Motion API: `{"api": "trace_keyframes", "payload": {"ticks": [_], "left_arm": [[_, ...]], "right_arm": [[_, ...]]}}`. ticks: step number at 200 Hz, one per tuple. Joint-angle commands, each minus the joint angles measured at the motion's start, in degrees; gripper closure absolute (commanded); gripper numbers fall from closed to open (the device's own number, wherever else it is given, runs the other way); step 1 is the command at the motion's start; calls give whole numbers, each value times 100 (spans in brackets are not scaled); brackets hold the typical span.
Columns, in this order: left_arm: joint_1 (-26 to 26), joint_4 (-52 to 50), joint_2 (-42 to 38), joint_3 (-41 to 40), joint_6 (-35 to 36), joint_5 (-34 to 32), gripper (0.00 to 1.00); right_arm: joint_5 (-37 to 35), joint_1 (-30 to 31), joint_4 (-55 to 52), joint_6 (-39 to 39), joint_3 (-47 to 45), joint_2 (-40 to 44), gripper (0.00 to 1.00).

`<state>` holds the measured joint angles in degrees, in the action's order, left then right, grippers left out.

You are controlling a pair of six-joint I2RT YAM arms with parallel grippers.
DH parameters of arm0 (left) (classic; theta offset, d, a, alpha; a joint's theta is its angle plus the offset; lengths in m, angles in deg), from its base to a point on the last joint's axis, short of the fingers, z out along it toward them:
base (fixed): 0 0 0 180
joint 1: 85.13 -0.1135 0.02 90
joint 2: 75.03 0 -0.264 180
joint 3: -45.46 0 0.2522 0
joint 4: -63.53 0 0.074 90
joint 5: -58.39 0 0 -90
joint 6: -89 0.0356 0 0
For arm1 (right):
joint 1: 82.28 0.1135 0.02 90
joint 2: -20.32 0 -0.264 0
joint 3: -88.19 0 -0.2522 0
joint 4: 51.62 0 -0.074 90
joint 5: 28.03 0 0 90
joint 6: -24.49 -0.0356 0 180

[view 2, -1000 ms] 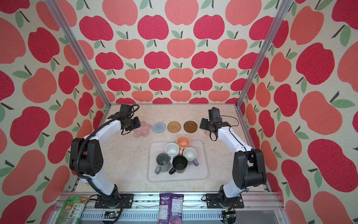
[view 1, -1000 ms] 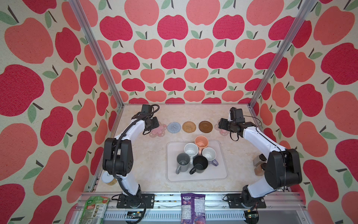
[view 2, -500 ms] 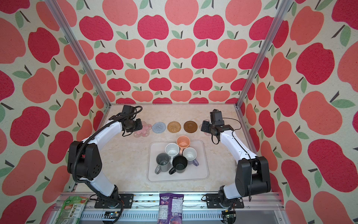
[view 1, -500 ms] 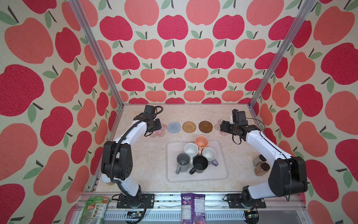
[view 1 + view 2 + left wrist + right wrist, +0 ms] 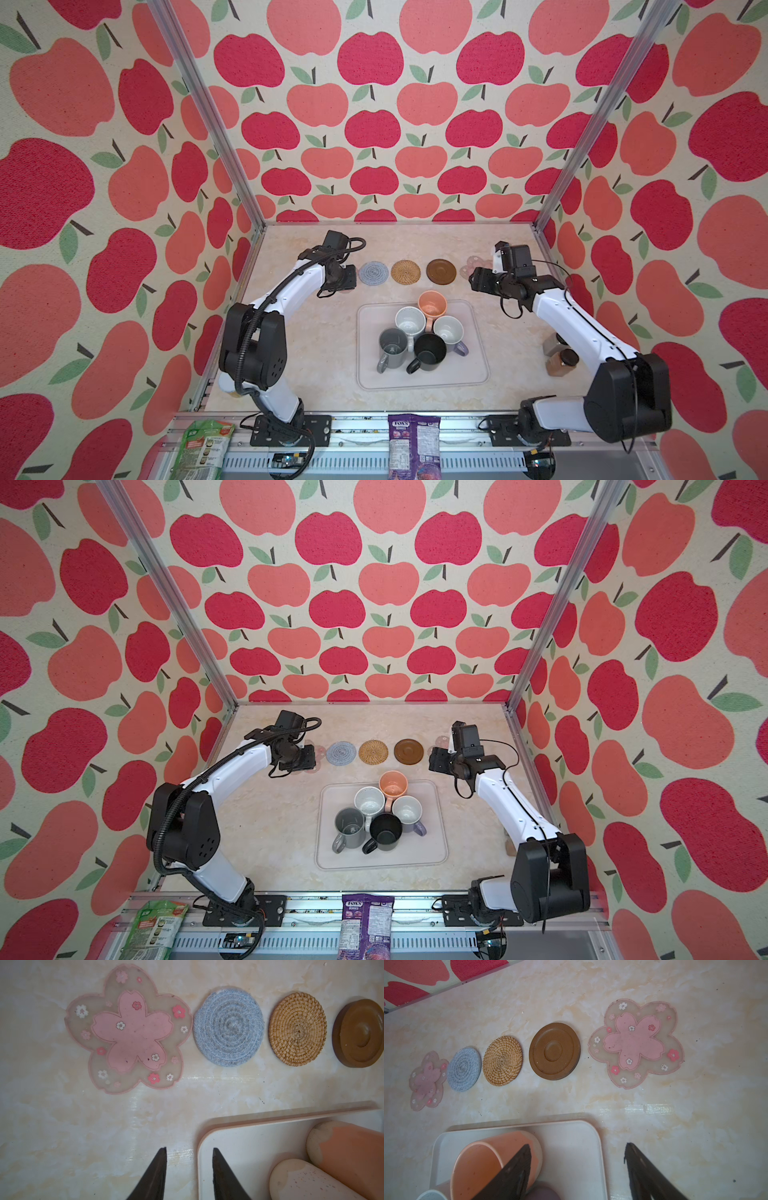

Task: Place cups on coasters
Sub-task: Pick up the cup from the tray.

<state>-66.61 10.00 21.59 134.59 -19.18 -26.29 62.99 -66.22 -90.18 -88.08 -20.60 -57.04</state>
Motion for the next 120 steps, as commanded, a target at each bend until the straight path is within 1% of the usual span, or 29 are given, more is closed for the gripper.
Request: {"api": "trace_keyframes", "payload": {"ticks": [1, 25, 43, 71, 93, 120], "left_arm": [[291, -615, -219, 118, 324, -190, 61], [814, -887, -423, 45, 420, -575, 60], [1108, -953, -687, -175, 258, -790, 60], [1282, -1032, -1238, -553, -168, -830, 60], [1416, -1129, -1714, -788, -333, -825, 59], [1575, -1253, -2182, -1056, -435, -671, 59]], "right_arm": [[45, 46, -420, -10, -115, 107, 26], [169, 105, -454, -112, -277, 213, 27], [180, 193, -369, -214, -486, 434, 27], [61, 359, -429, -332, -716, 820, 27], [4, 516, -417, -446, -964, 1207, 27], [-48, 598, -437, -543, -1238, 1620, 27]]}}
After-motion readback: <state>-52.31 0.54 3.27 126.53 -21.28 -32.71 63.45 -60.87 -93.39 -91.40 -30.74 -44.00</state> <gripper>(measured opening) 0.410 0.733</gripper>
